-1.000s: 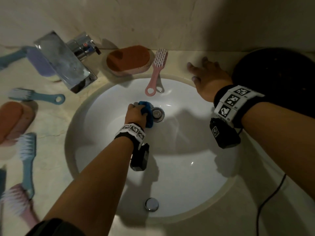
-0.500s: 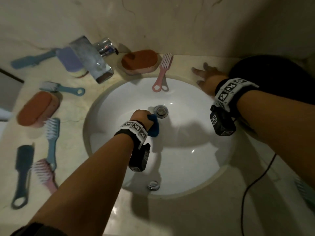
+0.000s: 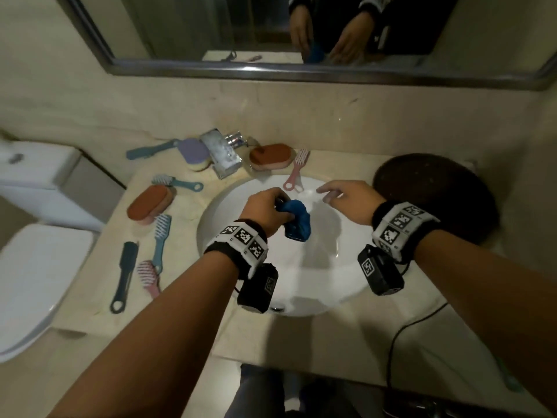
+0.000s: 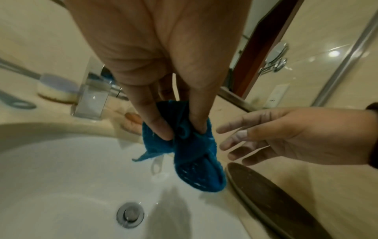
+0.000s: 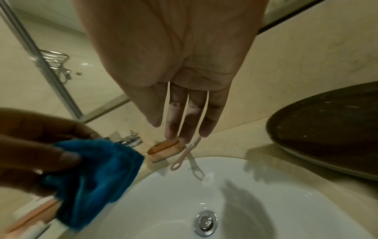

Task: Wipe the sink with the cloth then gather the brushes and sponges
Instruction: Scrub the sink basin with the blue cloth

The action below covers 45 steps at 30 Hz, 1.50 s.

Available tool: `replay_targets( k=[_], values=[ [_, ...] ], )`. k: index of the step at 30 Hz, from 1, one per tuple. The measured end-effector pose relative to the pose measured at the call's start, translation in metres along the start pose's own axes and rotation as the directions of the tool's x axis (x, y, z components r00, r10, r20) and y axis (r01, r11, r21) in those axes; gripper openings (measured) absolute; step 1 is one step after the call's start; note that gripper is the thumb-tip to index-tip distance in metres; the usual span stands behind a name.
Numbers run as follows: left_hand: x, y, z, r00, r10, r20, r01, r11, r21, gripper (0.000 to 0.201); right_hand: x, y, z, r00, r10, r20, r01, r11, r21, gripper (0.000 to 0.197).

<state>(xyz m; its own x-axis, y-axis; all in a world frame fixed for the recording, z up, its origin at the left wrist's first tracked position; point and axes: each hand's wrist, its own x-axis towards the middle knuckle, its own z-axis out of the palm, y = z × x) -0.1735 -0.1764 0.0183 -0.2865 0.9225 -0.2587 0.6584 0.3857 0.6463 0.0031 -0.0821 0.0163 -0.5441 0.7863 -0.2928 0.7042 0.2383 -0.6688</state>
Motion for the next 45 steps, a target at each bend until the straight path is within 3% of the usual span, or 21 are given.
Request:
replay_targets(
  k=[6,10,12,18,21,26,31,35,45],
  values=[
    [-0.043,0.035,-0.046,0.994,0.100,-0.053,-0.090,0.982,0.168,0.023,-0.064,-0.053,-0.006,0.986,-0.164,0.008,0.162,0.980,0.115,0.032],
    [-0.073,0.035,-0.071,0.991,0.131,0.008,-0.130,0.970,0.205,0.024,-0.098,-0.084,0.007,0.977,-0.209,-0.038,0.210,0.978,0.017,0.043],
    [-0.089,0.030,-0.084,0.983,0.172,0.056,-0.180,0.962,0.203,0.024,-0.110,-0.099,0.020,0.977,-0.199,-0.080,0.198,0.980,-0.018,0.039],
    [-0.152,-0.017,-0.128,0.946,0.272,0.177,-0.309,0.923,0.231,0.023,-0.148,-0.151,0.085,0.953,-0.167,-0.252,0.169,0.986,-0.016,0.013],
    [-0.185,-0.052,-0.152,0.927,0.302,0.223,-0.347,0.916,0.202,0.021,-0.173,-0.184,0.124,0.951,-0.146,-0.272,0.142,0.989,-0.033,0.009],
    [-0.221,-0.082,-0.185,0.918,0.343,0.200,-0.383,0.896,0.224,0.016,-0.214,-0.223,0.151,0.911,-0.110,-0.398,0.092,0.994,-0.064,0.009],
    [-0.260,-0.088,-0.210,0.900,0.394,0.184,-0.434,0.840,0.325,0.022,-0.249,-0.250,0.144,0.900,-0.098,-0.425,0.096,0.995,-0.028,0.007],
    [-0.279,-0.086,-0.218,0.902,0.394,0.175,-0.428,0.866,0.258,0.022,-0.268,-0.258,0.136,0.895,-0.119,-0.430,0.109,0.993,-0.046,0.004],
    [-0.310,-0.061,-0.217,0.911,0.410,0.050,-0.411,0.890,0.199,0.031,-0.301,-0.256,0.094,0.919,-0.264,-0.294,0.225,0.961,-0.160,0.002]
  ],
)
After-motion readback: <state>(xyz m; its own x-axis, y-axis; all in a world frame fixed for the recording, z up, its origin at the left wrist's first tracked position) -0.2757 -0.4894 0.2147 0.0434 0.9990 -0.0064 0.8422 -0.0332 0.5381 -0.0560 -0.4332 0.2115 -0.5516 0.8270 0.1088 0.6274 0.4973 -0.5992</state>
